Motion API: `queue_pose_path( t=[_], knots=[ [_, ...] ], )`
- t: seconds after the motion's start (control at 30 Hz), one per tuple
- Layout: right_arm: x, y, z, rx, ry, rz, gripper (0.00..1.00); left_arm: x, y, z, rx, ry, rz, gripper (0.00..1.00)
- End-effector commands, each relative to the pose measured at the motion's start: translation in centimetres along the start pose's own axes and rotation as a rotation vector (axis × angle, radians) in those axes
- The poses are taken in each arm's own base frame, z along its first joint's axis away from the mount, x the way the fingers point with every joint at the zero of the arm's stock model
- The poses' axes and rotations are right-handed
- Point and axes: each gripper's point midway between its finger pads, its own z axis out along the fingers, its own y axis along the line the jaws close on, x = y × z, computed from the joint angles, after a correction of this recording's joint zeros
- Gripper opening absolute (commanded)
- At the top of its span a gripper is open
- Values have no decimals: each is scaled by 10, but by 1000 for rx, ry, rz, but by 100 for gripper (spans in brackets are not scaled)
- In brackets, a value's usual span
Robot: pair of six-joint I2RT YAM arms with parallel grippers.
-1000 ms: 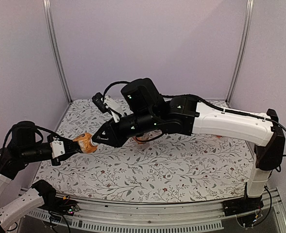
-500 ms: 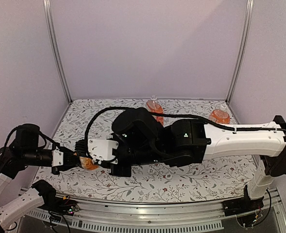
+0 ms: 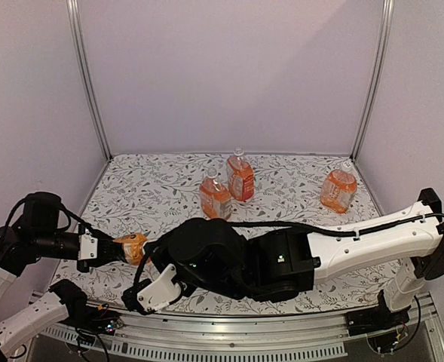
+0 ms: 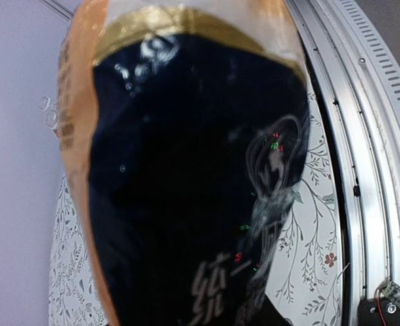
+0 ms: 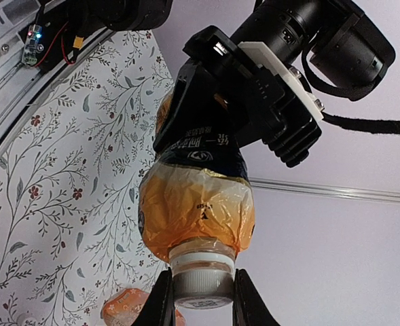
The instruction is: Unscrew the bottle caps
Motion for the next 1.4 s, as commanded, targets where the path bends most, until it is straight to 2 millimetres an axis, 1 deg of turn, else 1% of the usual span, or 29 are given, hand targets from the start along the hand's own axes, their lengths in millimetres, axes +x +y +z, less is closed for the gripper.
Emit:
queue_pose_path(
  t=[0.0,0.17,0.2,0.3,0.37,0.4,0.43,0.57,0.63,0.7,0.73,0.8,0.87,0.9,0.93,1.0,1.03,1.07,1.13,1.17,1.23,1.27,1.37],
  knots=[
    [25,-3,7,35,115,-117,0,-13,-4,-6,21,-56,-11,33],
    [24,0,9,31,107,-95,0,-12,-6,-5,28,-60,-10,33],
    [23,1,9,30,104,-94,6,-13,-6,-5,26,-63,-9,33],
    [23,1,12,36,109,-87,36,-13,-6,-6,24,-63,-10,33],
    [22,1,12,41,109,-80,53,-12,-5,-6,19,-58,-11,33],
    [22,-1,12,45,108,-73,59,-11,-5,-6,19,-53,-15,33],
    [22,-2,12,49,107,-64,63,-11,-5,-6,15,-49,-15,33],
    [23,-2,8,54,96,-9,73,-7,-3,-4,3,-32,-14,33],
    [19,-2,3,50,65,55,78,-5,1,-3,-13,-24,-17,33],
    [16,-9,-7,52,17,144,84,-3,5,-2,-34,-18,-28,33],
    [13,-9,-11,41,-12,215,88,-3,8,-2,-45,-18,-30,33],
    [12,-14,-20,18,-62,333,97,-3,11,-1,-61,-18,-39,33],
    [16,-26,-29,-4,-99,530,99,-3,15,0,-74,-19,-46,33],
    [20,-31,-30,-13,-107,605,99,-3,16,0,-80,-18,-49,33],
    [24,-36,-32,-27,-115,727,99,-3,17,0,-85,-18,-50,33],
    [26,-42,-33,-73,-146,896,99,-2,19,0,-94,-13,-55,33],
    [28,-45,-32,-101,-162,1008,99,-2,19,0,-96,-13,-54,33],
    [30,-49,-31,-119,-174,1076,99,-1,19,0,-97,-12,-55,33],
    [34,-51,-27,-178,-176,1218,99,-1,20,0,-100,-11,-55,33],
    [33,-48,-23,-211,-169,1294,97,-1,20,0,-101,-11,-55,33],
    [34,-44,-18,-234,-133,1332,92,-1,20,0,-103,-10,-55,33],
    [34,-39,-13,-254,-111,1367,92,-1,20,0,-103,-10,-53,33],
    [29,-33,-8,-289,-97,1373,88,0,20,1,-103,-7,-52,33]
  ],
)
